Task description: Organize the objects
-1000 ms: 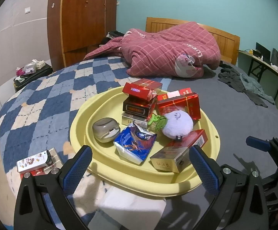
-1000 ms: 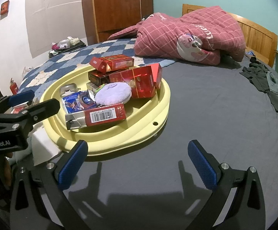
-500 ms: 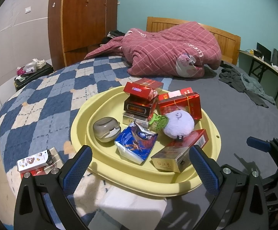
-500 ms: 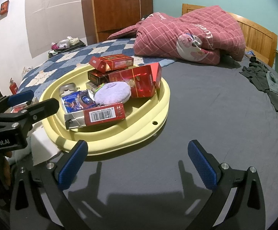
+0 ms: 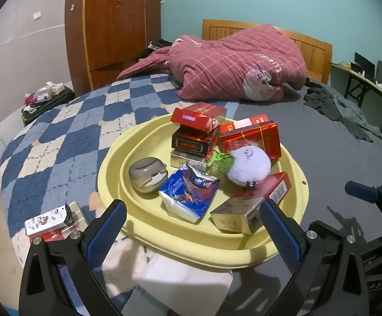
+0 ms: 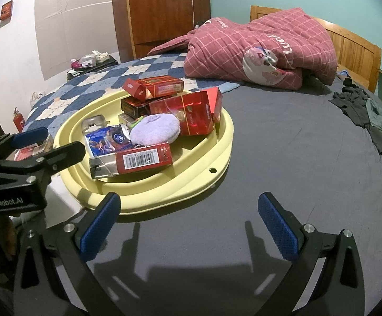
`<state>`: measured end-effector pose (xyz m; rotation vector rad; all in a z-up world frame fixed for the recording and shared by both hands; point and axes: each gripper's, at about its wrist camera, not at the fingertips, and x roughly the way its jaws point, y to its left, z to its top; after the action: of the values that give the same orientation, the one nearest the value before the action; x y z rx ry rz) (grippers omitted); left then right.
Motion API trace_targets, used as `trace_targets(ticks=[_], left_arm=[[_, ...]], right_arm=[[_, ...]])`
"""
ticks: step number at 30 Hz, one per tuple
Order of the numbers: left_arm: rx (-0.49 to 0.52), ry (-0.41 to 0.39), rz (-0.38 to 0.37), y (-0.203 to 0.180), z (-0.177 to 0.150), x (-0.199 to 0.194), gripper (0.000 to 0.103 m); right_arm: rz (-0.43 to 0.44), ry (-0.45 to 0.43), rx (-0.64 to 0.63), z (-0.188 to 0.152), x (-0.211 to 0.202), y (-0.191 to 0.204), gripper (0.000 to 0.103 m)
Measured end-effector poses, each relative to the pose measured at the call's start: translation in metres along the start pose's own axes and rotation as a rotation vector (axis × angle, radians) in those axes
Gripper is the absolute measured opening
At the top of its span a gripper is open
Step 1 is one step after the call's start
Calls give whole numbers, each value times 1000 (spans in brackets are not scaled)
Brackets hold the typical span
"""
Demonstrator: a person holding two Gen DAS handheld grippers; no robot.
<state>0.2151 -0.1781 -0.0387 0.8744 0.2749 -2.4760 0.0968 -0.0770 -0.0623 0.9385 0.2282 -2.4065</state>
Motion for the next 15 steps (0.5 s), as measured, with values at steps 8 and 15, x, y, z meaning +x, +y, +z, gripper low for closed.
trace_targets(ticks=[8, 15], left_arm=[[-8, 12, 5, 3, 0, 1, 103], [-2, 14, 6, 5, 0, 4, 103]], right_arm=[[0, 4, 1, 0, 0, 0, 103], [-1, 3, 1, 0, 0, 0, 103]])
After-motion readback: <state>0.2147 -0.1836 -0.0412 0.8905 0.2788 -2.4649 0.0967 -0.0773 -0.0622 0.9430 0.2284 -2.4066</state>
